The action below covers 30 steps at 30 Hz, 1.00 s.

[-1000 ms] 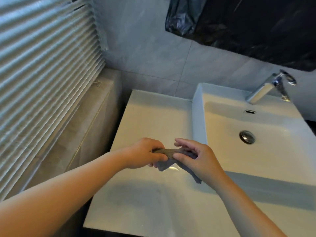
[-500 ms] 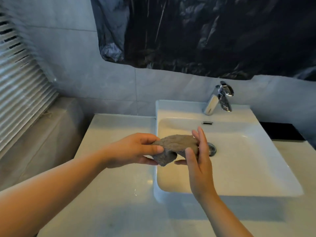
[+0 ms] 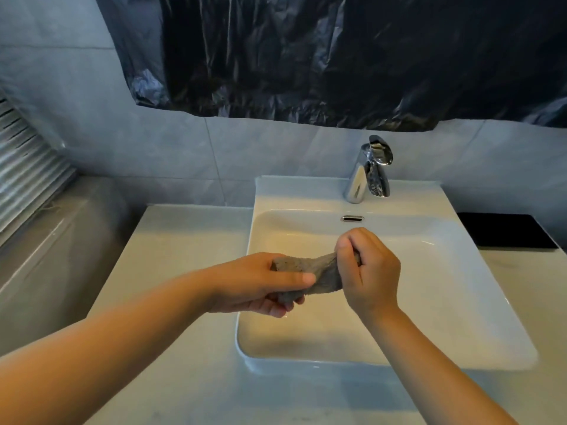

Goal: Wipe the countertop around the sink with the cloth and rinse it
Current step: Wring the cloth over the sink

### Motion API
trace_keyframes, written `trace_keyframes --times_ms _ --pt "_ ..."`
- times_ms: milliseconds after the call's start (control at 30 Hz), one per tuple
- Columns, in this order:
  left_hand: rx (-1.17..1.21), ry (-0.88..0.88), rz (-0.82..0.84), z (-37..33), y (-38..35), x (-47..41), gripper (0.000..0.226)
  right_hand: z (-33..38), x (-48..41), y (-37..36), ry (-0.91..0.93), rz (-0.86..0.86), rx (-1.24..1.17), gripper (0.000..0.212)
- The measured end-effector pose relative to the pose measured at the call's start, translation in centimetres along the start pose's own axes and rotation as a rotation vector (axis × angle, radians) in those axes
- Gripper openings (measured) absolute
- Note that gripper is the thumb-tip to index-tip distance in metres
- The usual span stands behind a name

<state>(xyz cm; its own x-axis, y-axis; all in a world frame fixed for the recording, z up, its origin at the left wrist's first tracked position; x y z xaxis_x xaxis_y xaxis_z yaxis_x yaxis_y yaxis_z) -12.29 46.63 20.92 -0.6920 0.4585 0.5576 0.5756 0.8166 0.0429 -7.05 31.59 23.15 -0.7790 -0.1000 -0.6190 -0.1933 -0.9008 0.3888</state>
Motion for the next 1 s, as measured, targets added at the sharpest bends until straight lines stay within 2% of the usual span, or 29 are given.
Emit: trace_keyframes --times_ms 100,200,300,367,467,600,667,700,767,867,933,1000 --pt "-0.153 -0.051 -0.067 -1.0 -0.2 -0.9 0.017 -1.2 -0.4 0.0 -0.003 0.012 0.012 0.041" --pt "-0.357 -0.075 -0.145 -2.1 0.3 -1.3 0.017 -3.0 -0.5 -0.5 -0.108 0.065 -0.085 0.045" --pt "-0.630 -0.109 -0.251 -3.2 1.2 -1.6 0.015 -4.6 0.1 -2.0 -0.331 0.204 -0.365 0.041" --pt "-0.827 -0.125 -0.317 -3.5 1.6 -2.0 0.013 -5.7 0.8 -3.1 -0.474 0.269 -0.446 0.045" --pt "-1.146 -0.205 -0.361 -3.0 1.6 -3.0 0.016 -7.2 1.5 -4.7 -0.643 0.359 -0.392 0.044" --pt "-1.355 -0.402 -0.360 -2.3 1.6 -4.1 0.017 -8.3 3.2 -6.4 -0.872 0.636 -0.233 0.026" --pt "-1.425 -0.472 -0.360 -2.2 1.6 -4.4 0.017 -8.5 4.6 -6.8 -1.132 0.670 -0.385 0.033" --pt "-1.431 -0.484 -0.371 -2.2 1.8 -4.6 0.018 -8.3 4.8 -6.9 -1.208 0.679 -0.439 0.036" --pt "-1.366 -0.448 -0.415 -2.1 2.1 -4.8 0.020 -8.5 4.0 -6.8 -1.166 0.632 -0.418 0.033" --pt "-1.107 -0.213 -0.395 -1.7 2.9 -4.7 0.022 -8.0 1.1 -5.2 -0.764 0.462 -0.246 0.036" --pt "-0.829 -0.070 -0.295 -0.9 2.8 -4.7 0.033 -7.1 0.2 -4.1 -0.568 0.368 -0.280 0.042" --pt "-0.353 0.042 -0.112 0.0 1.8 -4.6 0.049 -6.6 -0.1 -3.5 -0.447 0.338 -0.321 0.040"
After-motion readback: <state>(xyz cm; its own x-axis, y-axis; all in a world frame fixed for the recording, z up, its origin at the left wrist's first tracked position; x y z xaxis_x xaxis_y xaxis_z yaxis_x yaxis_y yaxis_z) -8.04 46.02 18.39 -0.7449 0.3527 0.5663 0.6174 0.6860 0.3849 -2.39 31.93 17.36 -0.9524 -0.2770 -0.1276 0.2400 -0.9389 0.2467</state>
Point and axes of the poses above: each hand's wrist, its own x-axis away from the middle knuckle, its own y-axis out of the back of the hand, z = x × y, the point moved 7 cm from there along -x, towards the middle knuckle, and after that the axes turned 10 degrees about -x, right-handed, at the moved point
